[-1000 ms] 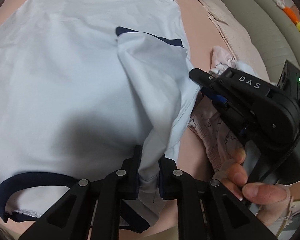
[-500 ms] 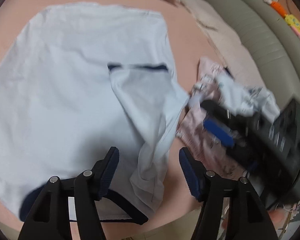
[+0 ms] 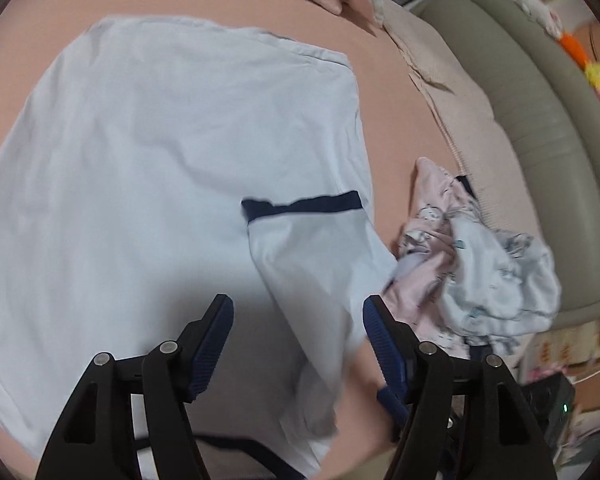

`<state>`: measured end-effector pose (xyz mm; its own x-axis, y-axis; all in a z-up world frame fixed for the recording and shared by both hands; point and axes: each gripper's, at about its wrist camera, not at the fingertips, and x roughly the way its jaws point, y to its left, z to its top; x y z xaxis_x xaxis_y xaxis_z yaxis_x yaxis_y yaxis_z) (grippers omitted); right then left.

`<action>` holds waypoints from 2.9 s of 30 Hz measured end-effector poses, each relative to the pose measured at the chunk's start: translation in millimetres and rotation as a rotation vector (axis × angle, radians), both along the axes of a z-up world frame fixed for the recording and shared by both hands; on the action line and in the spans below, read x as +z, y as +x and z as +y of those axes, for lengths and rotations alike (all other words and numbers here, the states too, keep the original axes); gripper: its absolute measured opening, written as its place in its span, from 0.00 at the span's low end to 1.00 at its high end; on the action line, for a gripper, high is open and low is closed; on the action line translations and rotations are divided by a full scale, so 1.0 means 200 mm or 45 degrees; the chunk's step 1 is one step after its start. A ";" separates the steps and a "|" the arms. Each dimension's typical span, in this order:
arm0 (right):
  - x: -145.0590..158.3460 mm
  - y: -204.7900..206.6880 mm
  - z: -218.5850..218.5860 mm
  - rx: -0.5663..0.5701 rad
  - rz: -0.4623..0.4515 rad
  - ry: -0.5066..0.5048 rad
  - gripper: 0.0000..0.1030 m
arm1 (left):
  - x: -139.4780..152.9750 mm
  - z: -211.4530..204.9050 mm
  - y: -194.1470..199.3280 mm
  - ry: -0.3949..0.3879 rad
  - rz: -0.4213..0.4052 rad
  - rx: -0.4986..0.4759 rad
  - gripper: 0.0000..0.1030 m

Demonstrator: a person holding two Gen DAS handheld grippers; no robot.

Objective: Fold clothes

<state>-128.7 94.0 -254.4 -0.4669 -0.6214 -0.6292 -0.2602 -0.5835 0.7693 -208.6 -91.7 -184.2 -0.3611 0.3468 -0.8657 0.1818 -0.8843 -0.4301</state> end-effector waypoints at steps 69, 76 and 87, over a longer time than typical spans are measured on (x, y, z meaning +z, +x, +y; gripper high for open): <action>0.11 0.16 -0.42 0.129 0.250 1.004 0.17 | -0.18 -0.10 -0.05 0.233 -0.078 0.108 0.05; 0.11 0.18 -0.34 0.058 0.186 1.084 0.17 | -0.15 -0.14 0.01 0.268 -0.065 0.154 0.04; 0.12 0.27 -0.25 0.053 0.163 1.040 0.17 | -0.14 -0.16 0.08 0.259 -0.071 0.149 0.04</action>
<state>-74.8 44.6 -229.6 -0.5523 -0.0101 -0.8336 -0.1650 -0.9788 0.1211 -192.5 -123.7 -212.5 -0.3625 0.4747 -0.8020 0.3065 -0.7520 -0.5836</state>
